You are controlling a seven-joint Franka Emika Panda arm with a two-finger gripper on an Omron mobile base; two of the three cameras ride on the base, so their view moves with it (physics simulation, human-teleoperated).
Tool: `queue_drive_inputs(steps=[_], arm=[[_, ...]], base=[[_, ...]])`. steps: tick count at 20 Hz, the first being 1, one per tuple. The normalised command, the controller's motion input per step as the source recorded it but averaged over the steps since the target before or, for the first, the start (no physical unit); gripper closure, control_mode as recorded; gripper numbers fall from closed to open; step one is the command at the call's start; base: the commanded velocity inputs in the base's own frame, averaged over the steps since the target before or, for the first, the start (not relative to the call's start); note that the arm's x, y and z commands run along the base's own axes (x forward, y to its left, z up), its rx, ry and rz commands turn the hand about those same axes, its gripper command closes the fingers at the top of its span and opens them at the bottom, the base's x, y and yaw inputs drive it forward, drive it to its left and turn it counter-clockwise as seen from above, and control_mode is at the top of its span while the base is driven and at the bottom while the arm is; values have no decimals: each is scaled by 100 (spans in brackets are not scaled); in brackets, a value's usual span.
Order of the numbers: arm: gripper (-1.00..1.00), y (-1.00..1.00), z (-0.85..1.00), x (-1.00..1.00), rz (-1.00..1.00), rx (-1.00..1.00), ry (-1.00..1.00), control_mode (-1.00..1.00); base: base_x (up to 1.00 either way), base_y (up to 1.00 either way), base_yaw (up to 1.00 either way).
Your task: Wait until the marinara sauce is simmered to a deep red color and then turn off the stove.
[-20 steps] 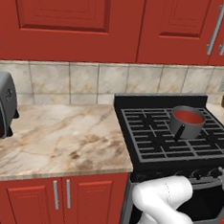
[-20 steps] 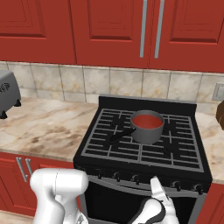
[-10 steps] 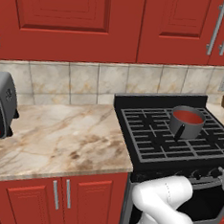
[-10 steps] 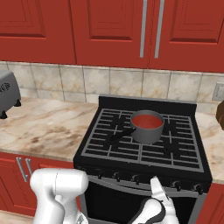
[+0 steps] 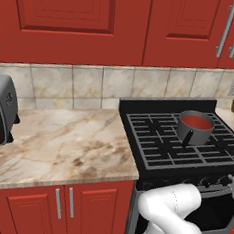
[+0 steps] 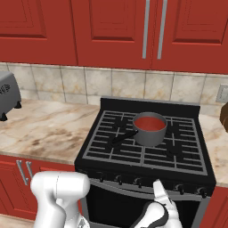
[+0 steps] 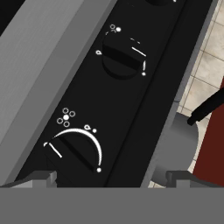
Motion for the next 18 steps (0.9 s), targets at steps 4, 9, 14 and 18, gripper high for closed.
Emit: queue_drive_inputs(steps=[4,9,14,18], arm=[[-100,0,0,0,0,0,0,-100],[-100,0,0,0,0,0,0,-100],[-100,0,0,0,0,0,0,-100],[-100,0,0,0,0,0,0,-100]], base=[[0,0,0],[0,0,0],[0,0,0],[0,0,0]])
